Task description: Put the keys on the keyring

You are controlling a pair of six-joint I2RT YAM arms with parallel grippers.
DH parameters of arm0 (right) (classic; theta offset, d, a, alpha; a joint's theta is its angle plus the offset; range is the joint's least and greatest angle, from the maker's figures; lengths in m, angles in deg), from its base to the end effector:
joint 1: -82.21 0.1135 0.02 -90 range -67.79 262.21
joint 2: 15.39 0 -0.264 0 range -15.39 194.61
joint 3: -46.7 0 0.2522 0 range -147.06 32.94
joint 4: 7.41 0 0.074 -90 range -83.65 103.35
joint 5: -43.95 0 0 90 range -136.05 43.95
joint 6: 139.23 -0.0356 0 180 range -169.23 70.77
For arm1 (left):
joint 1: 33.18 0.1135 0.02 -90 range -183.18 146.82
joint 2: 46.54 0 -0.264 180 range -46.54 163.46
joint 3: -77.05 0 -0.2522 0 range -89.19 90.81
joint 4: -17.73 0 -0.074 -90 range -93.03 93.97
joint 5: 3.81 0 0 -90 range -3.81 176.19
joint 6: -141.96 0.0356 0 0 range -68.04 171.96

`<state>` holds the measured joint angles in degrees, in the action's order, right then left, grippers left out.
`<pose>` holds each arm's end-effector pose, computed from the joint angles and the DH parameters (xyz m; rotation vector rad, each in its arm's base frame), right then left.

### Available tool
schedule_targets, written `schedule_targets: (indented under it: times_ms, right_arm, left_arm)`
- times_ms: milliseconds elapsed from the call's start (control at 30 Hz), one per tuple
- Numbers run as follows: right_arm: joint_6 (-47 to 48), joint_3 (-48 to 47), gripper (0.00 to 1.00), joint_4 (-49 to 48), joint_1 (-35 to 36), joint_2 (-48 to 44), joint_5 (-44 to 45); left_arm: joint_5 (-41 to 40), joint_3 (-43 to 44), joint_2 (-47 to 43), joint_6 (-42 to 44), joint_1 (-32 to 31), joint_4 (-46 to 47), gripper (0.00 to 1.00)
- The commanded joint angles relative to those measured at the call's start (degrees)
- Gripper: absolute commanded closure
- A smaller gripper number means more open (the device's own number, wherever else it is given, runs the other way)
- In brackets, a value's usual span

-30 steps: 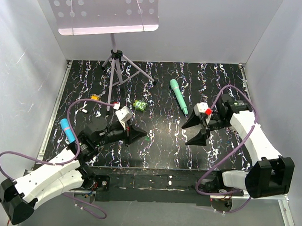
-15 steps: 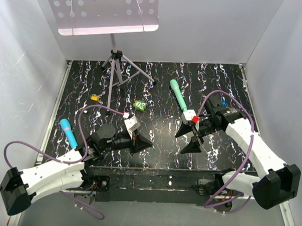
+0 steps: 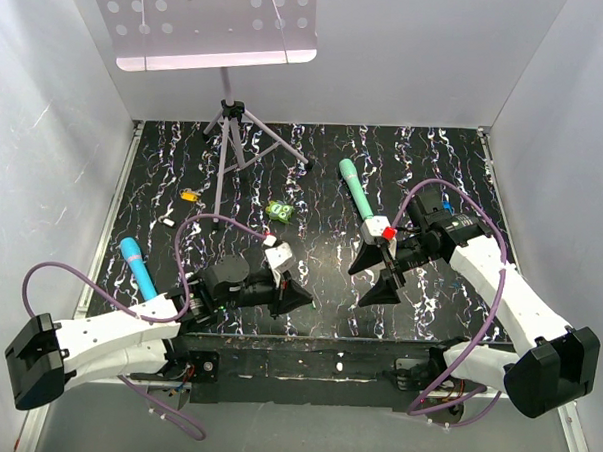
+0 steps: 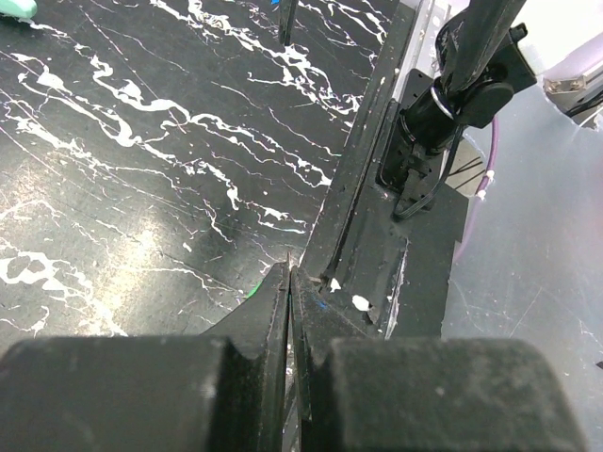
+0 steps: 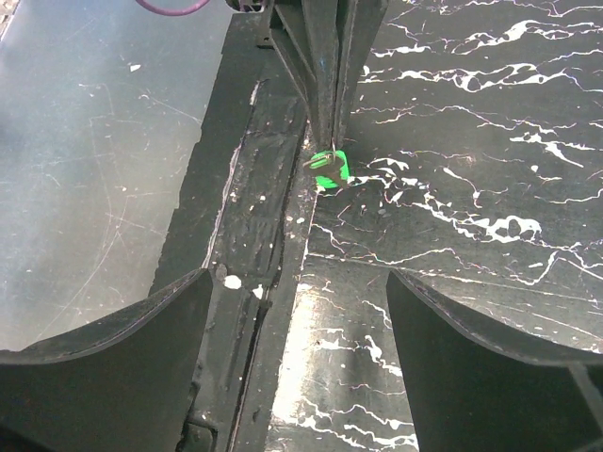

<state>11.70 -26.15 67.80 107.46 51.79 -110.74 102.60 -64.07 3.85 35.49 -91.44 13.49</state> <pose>0.1669 0.1143 0.2982 -1.6884 1.4364 1.2059 0.0982 -0.1778 0.2372 0.9132 1.7826 -1.1429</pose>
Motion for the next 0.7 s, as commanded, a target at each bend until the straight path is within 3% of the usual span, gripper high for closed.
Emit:
schedule_targets:
  times_ms: [0, 667]
  right_arm:
    - [-0.63, 0.47, 0.17, -0.63, 0.41, -0.64, -1.76]
    - [-0.81, 0.64, 0.17, -0.72, 0.41, -0.82, -0.36]
  left_arm:
    - [-2.16, 2.21, 0.32, 1.35, -1.15, 1.64, 1.00]
    - [-3.40, 2.83, 1.64, 2.23, -2.56, 0.85, 1.00]
